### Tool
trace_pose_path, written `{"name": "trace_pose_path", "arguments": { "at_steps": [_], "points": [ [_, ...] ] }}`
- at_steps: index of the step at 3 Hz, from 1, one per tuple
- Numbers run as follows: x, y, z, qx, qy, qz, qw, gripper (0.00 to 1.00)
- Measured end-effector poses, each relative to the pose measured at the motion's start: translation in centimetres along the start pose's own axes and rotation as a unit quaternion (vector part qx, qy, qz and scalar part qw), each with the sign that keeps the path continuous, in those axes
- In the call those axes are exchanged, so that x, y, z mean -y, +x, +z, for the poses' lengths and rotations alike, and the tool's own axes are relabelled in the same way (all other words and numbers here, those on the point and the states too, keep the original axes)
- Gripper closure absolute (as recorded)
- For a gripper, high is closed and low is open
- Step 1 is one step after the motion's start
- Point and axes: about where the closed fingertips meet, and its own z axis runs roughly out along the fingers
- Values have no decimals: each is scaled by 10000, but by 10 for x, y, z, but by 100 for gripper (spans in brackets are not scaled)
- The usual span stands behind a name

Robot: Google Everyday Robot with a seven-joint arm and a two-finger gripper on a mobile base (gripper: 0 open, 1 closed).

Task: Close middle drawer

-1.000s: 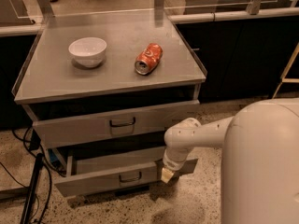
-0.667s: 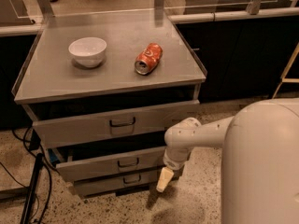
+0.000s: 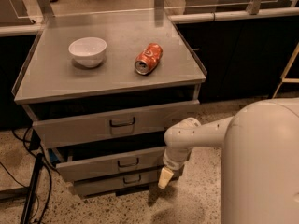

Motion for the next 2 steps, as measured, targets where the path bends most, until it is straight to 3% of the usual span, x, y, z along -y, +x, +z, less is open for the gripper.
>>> {"name": "trace_pose_path", "arguments": {
  "at_steps": [1,2],
  "points": [
    [0,0,0,0,0,0,10000,41],
    [4,-5,5,-9,-1,-1,10000,73]
  ]
}}
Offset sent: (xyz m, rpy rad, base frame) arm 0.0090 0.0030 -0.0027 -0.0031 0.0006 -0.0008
